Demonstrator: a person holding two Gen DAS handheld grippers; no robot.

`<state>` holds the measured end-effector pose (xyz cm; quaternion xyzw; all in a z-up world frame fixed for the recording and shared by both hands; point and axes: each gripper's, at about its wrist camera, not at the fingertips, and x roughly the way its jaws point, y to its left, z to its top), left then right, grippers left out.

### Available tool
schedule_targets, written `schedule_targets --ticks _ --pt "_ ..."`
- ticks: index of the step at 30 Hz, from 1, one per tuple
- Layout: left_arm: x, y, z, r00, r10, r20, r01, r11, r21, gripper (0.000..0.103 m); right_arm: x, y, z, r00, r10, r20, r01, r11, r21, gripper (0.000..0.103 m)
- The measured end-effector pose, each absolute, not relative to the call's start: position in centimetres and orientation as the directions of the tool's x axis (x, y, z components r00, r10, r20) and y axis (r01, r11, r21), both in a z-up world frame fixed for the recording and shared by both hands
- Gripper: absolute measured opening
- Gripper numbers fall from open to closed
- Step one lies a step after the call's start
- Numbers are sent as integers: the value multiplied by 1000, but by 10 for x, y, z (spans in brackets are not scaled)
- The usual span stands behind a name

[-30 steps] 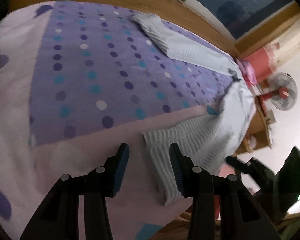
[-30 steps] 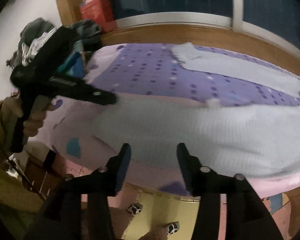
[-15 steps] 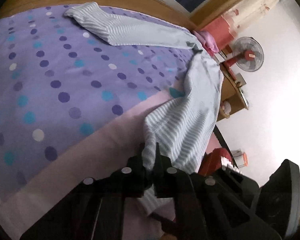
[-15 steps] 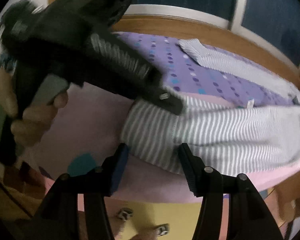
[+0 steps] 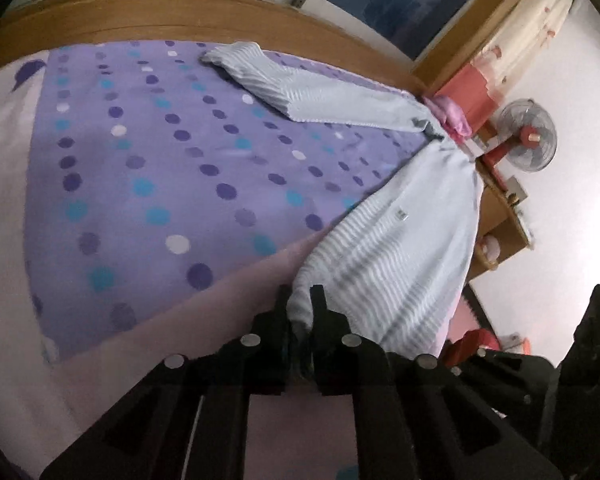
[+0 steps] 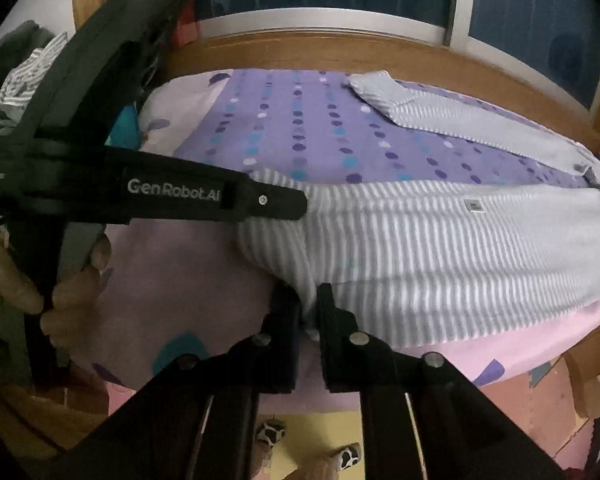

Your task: Fold clothes

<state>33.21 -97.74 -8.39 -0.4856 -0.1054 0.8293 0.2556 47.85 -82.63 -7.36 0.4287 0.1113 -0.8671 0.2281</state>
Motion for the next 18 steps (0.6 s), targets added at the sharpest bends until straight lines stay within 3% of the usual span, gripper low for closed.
schedule_targets --ticks 4,8,10,14,18 --pt "338 -992 -77 -431 439 -788 -308 -893 -329 15 491 -827 -55 -537 -318 -781 519 -855 -8 28" --pt "341 -1010 -70 -412 469 -781 -274 -882 -384 15 496 -799 -33 -581 -367 -726 475 -877 63 30" --pt "341 -1008 -63 -411 493 -767 -289 -868 -404 16 490 -782 -29 -602 -358 -714 426 -900 93 45" --pt "342 -998 -57 -386 540 -748 -314 -839 -444 20 475 -756 -35 -604 -331 -725 322 -934 157 46" --pt "345 -992 -63 -364 533 -764 -305 -843 -443 20 480 -764 -40 -585 -362 -726 366 -916 162 46"
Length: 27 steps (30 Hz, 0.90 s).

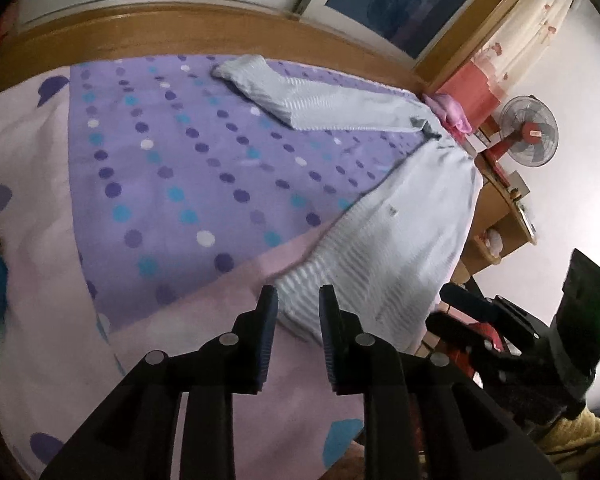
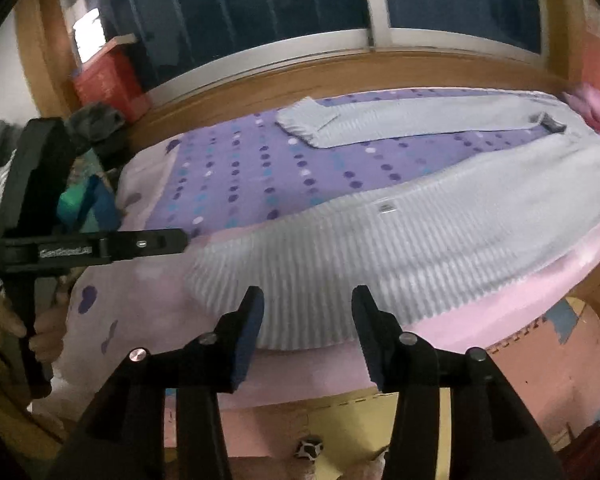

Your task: Fold clothes

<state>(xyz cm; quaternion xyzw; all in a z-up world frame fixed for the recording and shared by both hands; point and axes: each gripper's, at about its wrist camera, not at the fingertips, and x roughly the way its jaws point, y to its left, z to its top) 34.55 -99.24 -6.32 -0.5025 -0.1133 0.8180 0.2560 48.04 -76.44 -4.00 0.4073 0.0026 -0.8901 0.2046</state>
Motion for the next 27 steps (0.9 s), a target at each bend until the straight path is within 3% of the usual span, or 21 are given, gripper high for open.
schedule_targets --ticks 7,12,18,25,27 --pt "349 -996 -67 -354 537 -766 -299 -841 -451 20 509 -814 -72 -671 -157 -724 511 -806 -299 46" --pt "354 -996 -66 -350 541 -765 -309 -837 -451 20 496 -824 -72 -714 -131 -688 471 -817 -332 46" --pt "362 -1000 -66 -347 537 -769 -311 -839 -447 20 508 -822 -56 -679 -207 -705 532 -800 -278 46" --pt "364 -1008 -72 -344 536 -771 -289 -841 -457 20 513 -842 -74 -738 -122 -664 510 -745 -431 46" --pt "364 -1010 -69 -355 535 -766 -287 -843 -455 20 507 -849 -72 -716 -174 -676 535 -760 -370 46"
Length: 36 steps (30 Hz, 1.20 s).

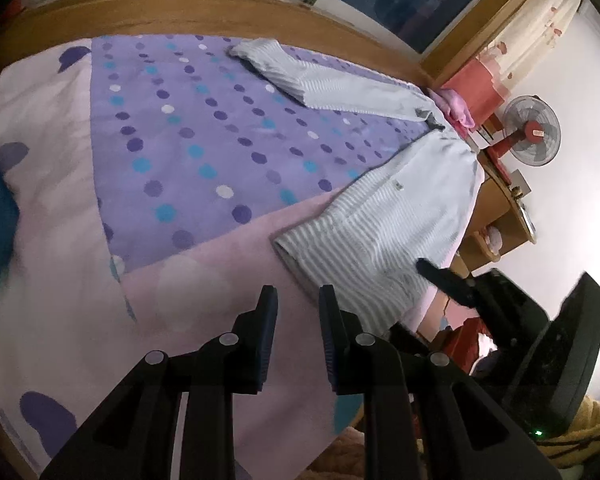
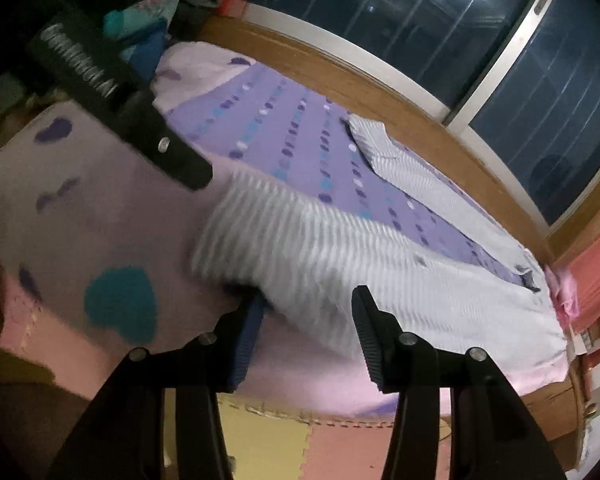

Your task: Fold clothes

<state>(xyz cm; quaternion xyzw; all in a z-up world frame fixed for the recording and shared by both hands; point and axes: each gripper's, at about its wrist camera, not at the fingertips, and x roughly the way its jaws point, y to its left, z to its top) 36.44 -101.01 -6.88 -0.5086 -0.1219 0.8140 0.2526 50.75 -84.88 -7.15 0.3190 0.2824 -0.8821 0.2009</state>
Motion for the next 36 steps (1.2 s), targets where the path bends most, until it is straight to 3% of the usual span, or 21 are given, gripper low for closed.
schedule_targets --ticks 4,7,11,15,19,36 --pt "363 -1015 -60 -385 527 -757 -288 -849 -444 20 505 -852 -64 -461 -403 -791 681 -732 -23 44" --pt "357 -1012 -58 -392 521 -758 -299 -851 -431 20 509 -845 -51 -363 -497 -788 692 -711 129 44" --pt "348 -994 -55 -381 544 -748 -324 -836 -444 20 500 -815 -37 -518 -397 -758 575 -818 35 45" --pt "336 -956 -48 -356 558 -750 -385 -819 -426 20 469 -752 -40 -572 -290 -768 347 -933 94 45" --pt "324 -909 -43 -333 560 -758 -429 -807 -407 29 459 -692 -43 -603 -243 -760 196 -969 154 45" --pt "301 -660 -54 -236 535 -811 -464 -796 -390 29 400 -461 -40 -639 -226 -735 136 -974 181 47"
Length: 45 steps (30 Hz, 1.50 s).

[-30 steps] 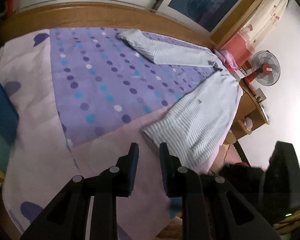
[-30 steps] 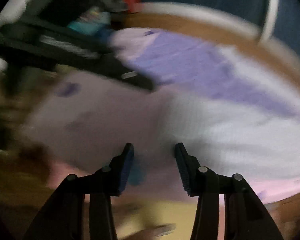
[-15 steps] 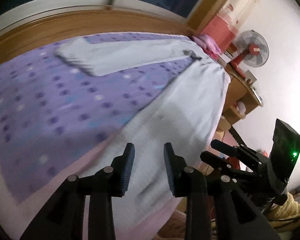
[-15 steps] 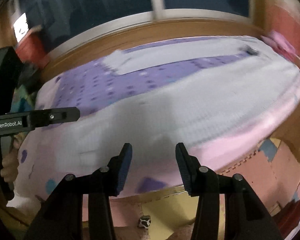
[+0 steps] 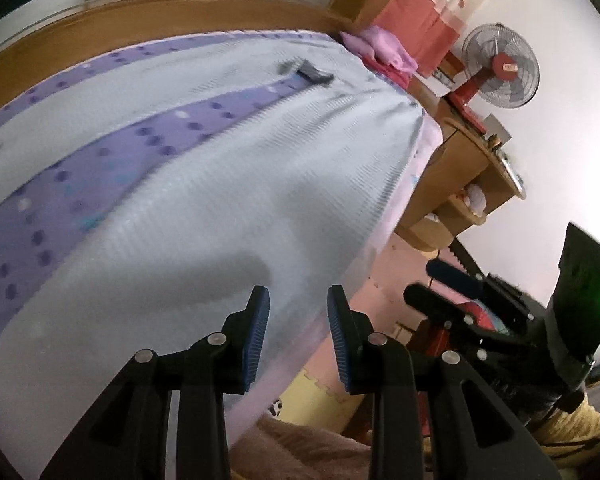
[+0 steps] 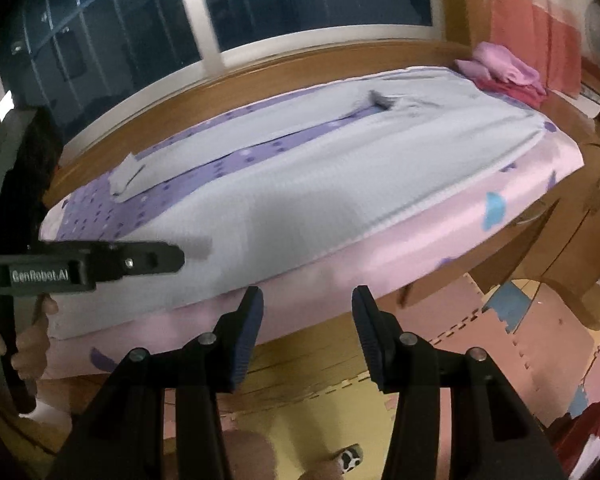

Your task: Fold clothes

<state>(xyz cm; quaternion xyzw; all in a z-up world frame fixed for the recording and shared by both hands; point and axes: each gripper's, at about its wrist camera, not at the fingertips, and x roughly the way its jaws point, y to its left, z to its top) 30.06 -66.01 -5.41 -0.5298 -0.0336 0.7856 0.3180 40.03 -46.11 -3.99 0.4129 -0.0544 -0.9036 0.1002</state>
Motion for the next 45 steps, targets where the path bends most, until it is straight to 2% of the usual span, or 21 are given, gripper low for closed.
schedule_targets --ticks 7,13,15,20,23,29,33,37,45 --pt "279 -604 -46 -233 510 -828 -518 -786 -338 31 366 -418 -44 -646 -232 -728 122 -972 201 47" --pt "235 -555 -46 -205 595 -777 -553 -725 -409 32 317 -385 -38 -640 -190 -745 132 -982 138 47" --pt "222 -537 -45 -204 596 -777 -573 -716 -399 32 303 -370 -34 -649 -187 -738 132 -982 132 47" --pt "206 -502 -40 -162 590 -791 -607 -691 -392 32 278 -326 -35 -651 -170 -739 41 -981 189 47" --pt "197 -486 -42 -157 586 -795 -616 -688 -385 32 263 -294 -34 -649 -182 -739 45 -979 201 47" --pt "176 -448 -52 -178 536 -825 -576 -737 -355 32 222 -203 -36 -653 -241 -718 41 -958 284 47" --pt "161 -424 -53 -224 512 -830 -495 -793 -355 32 183 -144 -40 -654 -275 -705 15 -936 351 47" --pt "150 -392 -57 -241 480 -843 -426 -833 -353 32 142 -99 -45 -637 -305 -708 48 -932 359 47" --pt "156 -332 -68 -220 468 -856 -367 -853 -372 32 89 -78 -70 -521 -430 -737 189 -900 392 47"
